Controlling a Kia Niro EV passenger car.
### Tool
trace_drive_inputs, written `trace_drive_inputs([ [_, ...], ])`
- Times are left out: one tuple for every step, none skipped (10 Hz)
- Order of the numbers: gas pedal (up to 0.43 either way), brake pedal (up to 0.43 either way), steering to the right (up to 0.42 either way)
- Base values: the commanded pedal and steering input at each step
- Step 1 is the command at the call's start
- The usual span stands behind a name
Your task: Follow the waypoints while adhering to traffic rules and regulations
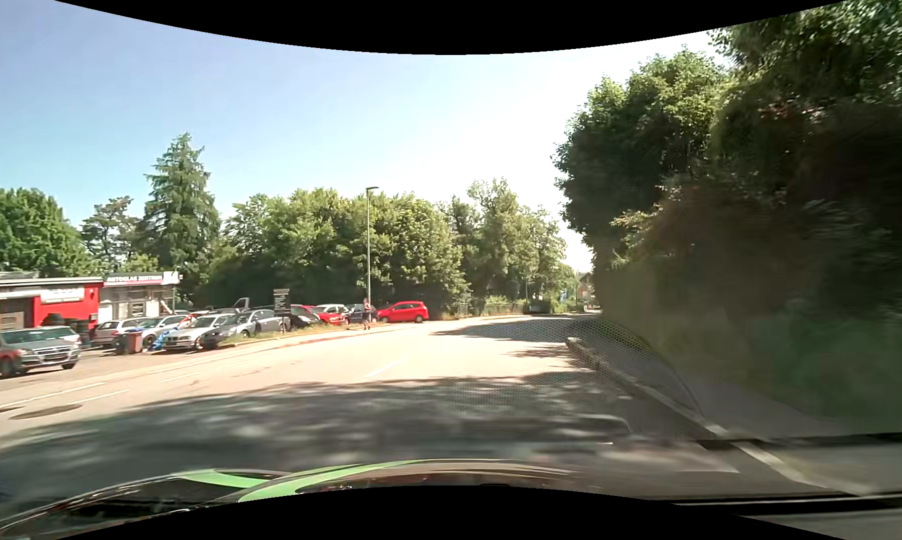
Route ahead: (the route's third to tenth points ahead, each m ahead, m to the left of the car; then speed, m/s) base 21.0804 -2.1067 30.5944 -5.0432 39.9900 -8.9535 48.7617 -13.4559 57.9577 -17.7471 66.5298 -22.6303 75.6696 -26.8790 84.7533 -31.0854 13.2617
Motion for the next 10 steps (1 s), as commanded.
trace_drive_inputs([
  [0.028,0.0,0.054],
  [0.028,0.0,0.054],
  [0.028,0.0,0.055],
  [0.039,0.0,0.055],
  [0.039,0.0,0.055],
  [0.039,0.0,0.055],
  [0.039,0.0,0.055],
  [0.039,0.0,0.055],
  [0.039,0.0,0.055],
  [0.039,0.0,0.055],
])
